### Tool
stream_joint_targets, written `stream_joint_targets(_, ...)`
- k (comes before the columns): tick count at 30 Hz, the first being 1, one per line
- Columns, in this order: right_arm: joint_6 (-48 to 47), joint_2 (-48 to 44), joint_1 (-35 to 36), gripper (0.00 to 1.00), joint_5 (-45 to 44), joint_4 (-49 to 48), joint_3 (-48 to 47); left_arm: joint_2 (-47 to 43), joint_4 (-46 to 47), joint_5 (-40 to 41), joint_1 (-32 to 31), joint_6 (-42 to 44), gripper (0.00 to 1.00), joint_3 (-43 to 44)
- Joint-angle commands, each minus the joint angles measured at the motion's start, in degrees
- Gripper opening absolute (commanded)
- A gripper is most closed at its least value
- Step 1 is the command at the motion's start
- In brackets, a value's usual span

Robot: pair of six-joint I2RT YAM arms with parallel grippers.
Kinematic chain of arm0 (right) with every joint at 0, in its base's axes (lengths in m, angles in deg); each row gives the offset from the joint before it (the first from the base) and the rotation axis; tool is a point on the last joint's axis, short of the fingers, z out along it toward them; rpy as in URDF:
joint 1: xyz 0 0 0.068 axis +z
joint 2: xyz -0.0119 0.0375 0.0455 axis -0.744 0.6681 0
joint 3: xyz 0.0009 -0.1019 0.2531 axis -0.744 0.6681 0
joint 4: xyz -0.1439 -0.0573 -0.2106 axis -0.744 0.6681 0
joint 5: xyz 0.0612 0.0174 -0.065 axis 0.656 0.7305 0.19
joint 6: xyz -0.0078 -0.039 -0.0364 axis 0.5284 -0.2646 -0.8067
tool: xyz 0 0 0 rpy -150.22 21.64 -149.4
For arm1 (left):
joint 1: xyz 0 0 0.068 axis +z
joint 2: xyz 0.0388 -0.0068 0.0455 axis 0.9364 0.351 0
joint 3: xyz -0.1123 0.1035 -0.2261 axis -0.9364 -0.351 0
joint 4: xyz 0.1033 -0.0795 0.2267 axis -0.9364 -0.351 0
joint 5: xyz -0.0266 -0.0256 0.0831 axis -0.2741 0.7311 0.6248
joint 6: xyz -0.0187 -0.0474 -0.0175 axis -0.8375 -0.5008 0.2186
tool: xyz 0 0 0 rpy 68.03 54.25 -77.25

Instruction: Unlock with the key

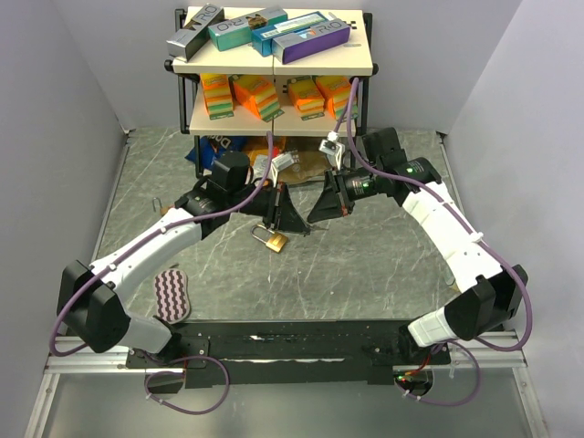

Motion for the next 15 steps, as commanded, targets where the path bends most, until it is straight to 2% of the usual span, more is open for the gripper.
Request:
stream_joint_targets(1, 2.35, -0.58, 0.27, 0.0, 1.41, -4.91, 1.97, -2.02, 6.49, 3.33, -0.29, -3.85, 0.17, 2.09)
stream_joint_targets(2, 4.53, -1.28, -0.17, 0.0, 1.49, -6.32, 2.41, -2.37, 8.94, 4.64, -0.29, -4.65, 0.29, 1.04)
stream_joint_targets(3, 6.03, -1.72, -0.43, 0.0, 1.41, -7.9, 3.46, -2.73, 10.09, 5.35, -0.29, -5.53, 0.34, 0.51)
stream_joint_targets(4, 9.26, -2.69, -0.87, 0.0, 1.41, -12.1, 4.16, -3.69, 11.85, 6.23, -0.21, -7.11, 0.46, -0.1)
stream_joint_targets(7, 14.55, -4.79, -2.11, 0.0, 0.97, -18.01, 6.8, -5.1, 15.2, 9.22, 0.06, -9.31, 0.66, -2.13)
stream_joint_targets(10, 17.2, -6.12, -2.63, 0.0, -0.43, -22.33, 8.12, -5.98, 15.99, 11.42, 0.32, -10.37, 0.71, -3.18)
stream_joint_targets(15, 20.19, -8.32, -2.98, 0.0, -2.28, -28.39, 10.58, -6.51, 15.21, 13.88, 0.67, -11.52, 0.69, -4.06)
